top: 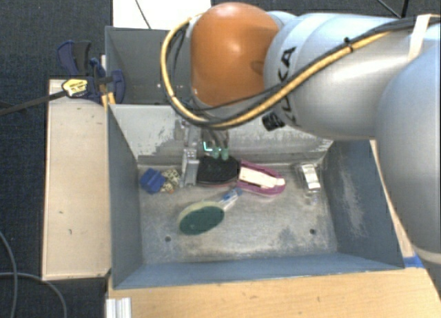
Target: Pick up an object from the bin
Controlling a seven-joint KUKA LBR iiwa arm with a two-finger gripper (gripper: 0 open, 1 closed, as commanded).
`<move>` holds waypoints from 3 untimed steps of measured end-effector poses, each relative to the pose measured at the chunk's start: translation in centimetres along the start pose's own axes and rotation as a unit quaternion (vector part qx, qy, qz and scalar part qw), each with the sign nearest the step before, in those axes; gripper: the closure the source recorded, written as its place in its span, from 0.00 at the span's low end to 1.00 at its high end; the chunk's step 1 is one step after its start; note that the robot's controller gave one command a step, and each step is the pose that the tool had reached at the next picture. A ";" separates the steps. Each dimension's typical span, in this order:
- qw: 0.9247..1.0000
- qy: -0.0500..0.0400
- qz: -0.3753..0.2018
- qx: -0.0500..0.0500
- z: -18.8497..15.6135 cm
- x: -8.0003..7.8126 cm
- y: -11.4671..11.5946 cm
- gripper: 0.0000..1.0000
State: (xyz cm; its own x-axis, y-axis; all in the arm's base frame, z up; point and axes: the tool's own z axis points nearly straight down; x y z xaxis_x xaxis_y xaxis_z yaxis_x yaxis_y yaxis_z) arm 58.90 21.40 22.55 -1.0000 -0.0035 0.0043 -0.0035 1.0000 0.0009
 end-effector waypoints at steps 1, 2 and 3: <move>1.000 0.002 -0.029 0.002 5.7 7.1 -9.6 0.00; 0.968 -0.006 -0.252 0.001 14.1 7.9 -6.5 0.00; 0.969 -0.010 -0.248 0.000 13.7 7.6 -6.4 1.00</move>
Offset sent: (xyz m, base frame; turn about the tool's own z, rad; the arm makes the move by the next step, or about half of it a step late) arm -0.0678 -0.0913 -0.0536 -0.0628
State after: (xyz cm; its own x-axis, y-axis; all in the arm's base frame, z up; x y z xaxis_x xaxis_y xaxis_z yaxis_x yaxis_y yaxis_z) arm 51.24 14.97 8.84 -0.8754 -0.4832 -0.0152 -0.4833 0.8755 -0.0011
